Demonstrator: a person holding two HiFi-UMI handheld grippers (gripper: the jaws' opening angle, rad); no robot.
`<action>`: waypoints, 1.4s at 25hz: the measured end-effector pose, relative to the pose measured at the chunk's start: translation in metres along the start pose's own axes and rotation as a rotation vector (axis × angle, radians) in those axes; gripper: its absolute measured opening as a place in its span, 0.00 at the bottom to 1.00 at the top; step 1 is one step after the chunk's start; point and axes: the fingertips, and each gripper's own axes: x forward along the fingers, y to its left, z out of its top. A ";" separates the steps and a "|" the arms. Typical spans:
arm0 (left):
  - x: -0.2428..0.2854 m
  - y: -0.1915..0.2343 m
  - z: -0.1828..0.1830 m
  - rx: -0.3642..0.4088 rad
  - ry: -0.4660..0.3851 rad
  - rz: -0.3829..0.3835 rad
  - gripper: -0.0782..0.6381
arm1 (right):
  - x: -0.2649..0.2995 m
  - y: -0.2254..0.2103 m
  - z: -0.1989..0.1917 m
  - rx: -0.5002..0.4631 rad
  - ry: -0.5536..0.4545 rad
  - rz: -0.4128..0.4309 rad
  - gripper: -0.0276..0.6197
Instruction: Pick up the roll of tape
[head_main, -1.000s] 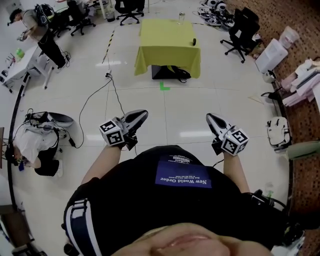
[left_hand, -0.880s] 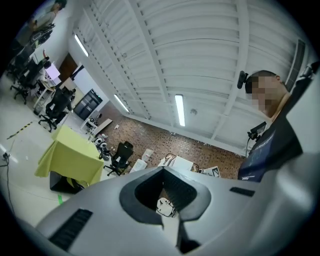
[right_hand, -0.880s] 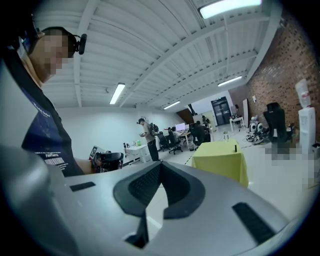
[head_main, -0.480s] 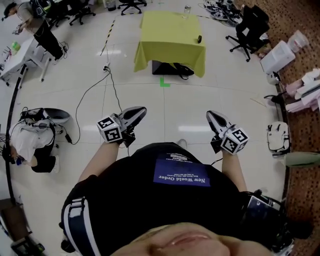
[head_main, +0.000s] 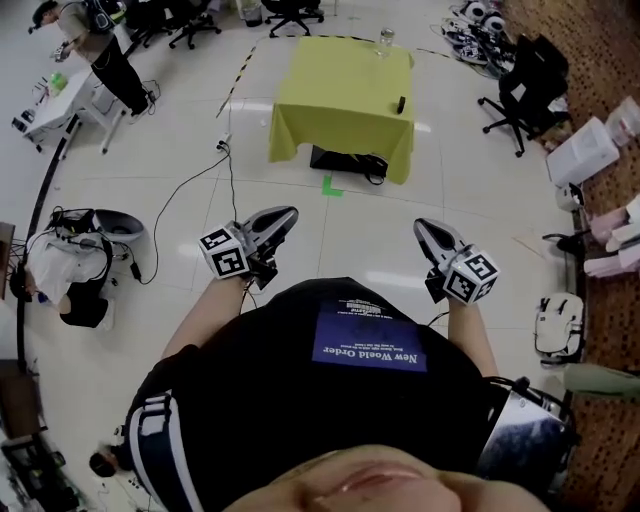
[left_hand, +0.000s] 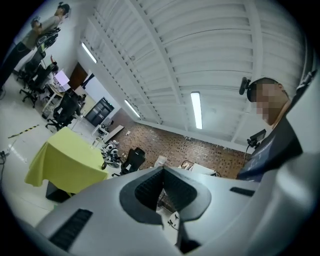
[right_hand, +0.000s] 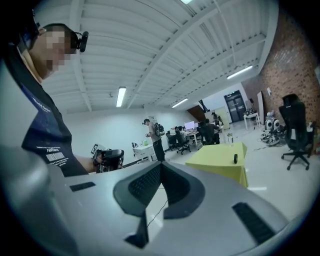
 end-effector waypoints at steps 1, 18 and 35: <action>0.015 0.000 0.000 0.005 0.001 -0.004 0.12 | -0.001 -0.013 0.003 0.000 -0.003 0.004 0.02; 0.129 0.112 0.033 -0.019 0.063 -0.135 0.12 | 0.058 -0.132 0.033 0.004 0.002 -0.106 0.02; 0.200 0.312 0.148 -0.005 0.155 -0.239 0.12 | 0.222 -0.237 0.100 0.033 -0.028 -0.260 0.02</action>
